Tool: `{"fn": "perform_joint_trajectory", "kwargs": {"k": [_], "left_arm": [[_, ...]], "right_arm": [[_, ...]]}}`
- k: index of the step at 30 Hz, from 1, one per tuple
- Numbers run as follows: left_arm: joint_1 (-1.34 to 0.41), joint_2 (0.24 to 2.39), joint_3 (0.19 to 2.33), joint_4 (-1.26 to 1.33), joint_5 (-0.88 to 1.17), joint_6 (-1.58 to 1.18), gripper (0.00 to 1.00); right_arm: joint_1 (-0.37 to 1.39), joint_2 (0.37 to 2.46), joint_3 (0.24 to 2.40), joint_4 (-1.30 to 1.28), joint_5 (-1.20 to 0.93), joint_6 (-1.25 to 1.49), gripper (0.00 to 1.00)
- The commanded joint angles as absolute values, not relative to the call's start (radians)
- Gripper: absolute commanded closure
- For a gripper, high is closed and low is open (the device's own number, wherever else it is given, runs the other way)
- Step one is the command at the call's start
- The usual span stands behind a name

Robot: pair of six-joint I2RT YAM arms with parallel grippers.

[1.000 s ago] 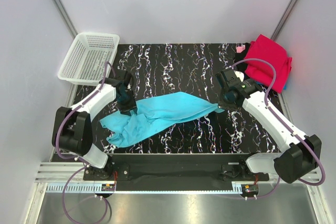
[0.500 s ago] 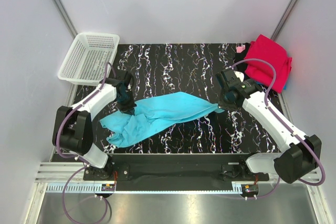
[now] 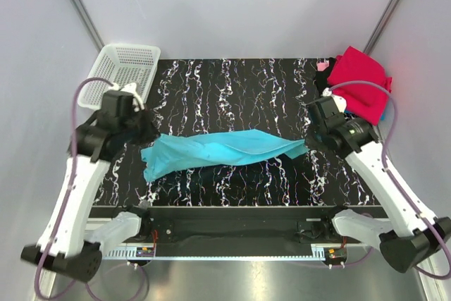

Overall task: Fold and stack the t-shirts
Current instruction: Flatten the tshirt out

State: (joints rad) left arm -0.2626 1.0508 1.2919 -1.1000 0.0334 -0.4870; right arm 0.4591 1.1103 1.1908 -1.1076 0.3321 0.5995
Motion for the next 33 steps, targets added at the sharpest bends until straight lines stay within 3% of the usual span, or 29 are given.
{"fn": "perform_joint_trajectory", "kwargs": {"k": [1, 9, 17, 20, 26, 33], "left_arm": [[-0.262, 0.951, 1.376, -1.219, 0.015, -0.437, 1.0], [-0.262, 0.767, 1.494, -1.292, 0.028, -0.442, 1.0], [-0.264, 0.779, 1.75, -1.263, -0.107, -0.43, 1.0], [-0.264, 0.839, 1.859, -1.218, -0.106, -0.448, 1.0], [-0.264, 0.9, 1.804, -1.011, -0.071, -0.474, 1.0], [-0.264, 1.003, 1.937, -0.956, -0.035, -0.488, 1.0]], "right_arm": [[0.468, 1.028, 1.279, -1.163, 0.377, 0.586, 1.0], [0.468, 0.956, 1.532, -1.298, 0.417, 0.531, 1.0], [0.466, 0.907, 1.726, -1.348, 0.416, 0.483, 1.0], [0.466, 0.902, 1.733, -1.342, 0.408, 0.489, 1.0], [0.466, 0.871, 1.597, -1.261, 0.411, 0.499, 1.0], [0.466, 0.888, 1.537, -1.203, 0.411, 0.506, 1.0]]}}
